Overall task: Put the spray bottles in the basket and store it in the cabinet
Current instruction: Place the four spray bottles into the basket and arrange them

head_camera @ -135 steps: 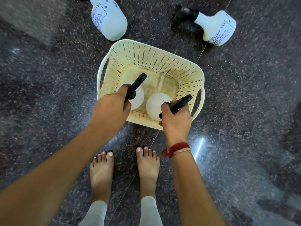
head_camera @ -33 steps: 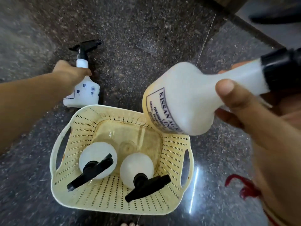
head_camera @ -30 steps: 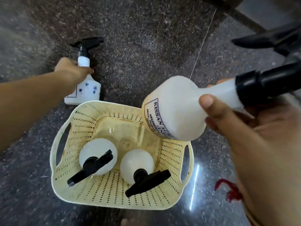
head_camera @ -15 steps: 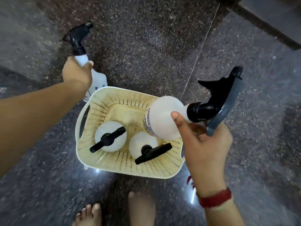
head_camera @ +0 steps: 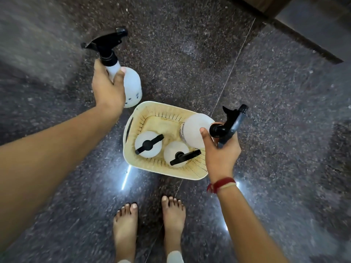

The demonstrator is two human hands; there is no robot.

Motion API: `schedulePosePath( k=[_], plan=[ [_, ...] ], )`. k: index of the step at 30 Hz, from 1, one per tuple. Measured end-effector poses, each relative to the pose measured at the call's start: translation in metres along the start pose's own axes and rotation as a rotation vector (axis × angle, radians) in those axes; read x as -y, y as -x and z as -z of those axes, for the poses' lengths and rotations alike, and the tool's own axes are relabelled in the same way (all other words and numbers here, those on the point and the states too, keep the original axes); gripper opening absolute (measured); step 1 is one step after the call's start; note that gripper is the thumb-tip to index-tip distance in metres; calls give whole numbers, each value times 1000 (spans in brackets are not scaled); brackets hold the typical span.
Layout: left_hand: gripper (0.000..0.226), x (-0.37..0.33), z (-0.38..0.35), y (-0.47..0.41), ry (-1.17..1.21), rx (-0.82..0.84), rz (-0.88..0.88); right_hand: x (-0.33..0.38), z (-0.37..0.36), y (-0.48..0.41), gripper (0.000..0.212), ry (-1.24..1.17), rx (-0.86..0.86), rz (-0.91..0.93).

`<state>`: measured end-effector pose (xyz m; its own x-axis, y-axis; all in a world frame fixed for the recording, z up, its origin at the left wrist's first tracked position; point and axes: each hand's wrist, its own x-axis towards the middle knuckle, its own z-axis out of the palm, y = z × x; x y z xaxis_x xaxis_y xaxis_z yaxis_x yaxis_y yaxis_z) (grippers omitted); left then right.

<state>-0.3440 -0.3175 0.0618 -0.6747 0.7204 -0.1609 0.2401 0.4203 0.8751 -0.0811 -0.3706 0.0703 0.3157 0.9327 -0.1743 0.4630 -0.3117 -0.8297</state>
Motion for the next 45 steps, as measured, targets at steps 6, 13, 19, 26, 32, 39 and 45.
schedulePosePath(
  k=[6,13,19,26,32,39,45],
  plan=[
    [36,-14,13,22,-23,103,-157,-9,-9,1,45,21,10,-27],
    [31,-2,9,55,-53,264,-261,-31,-16,-3,35,25,21,-69],
    [29,14,5,74,-72,370,-225,-44,-17,-1,32,67,22,-109],
    [30,35,-2,73,-84,357,-58,-44,-16,-4,31,66,30,-112],
    [32,47,-11,64,-104,368,31,-40,-18,-9,31,58,25,-91],
    [45,59,-28,64,-191,335,-36,-41,-28,-14,20,141,143,-60],
    [39,54,-41,60,-202,445,-111,-38,-39,-17,11,229,164,-117]
  ],
)
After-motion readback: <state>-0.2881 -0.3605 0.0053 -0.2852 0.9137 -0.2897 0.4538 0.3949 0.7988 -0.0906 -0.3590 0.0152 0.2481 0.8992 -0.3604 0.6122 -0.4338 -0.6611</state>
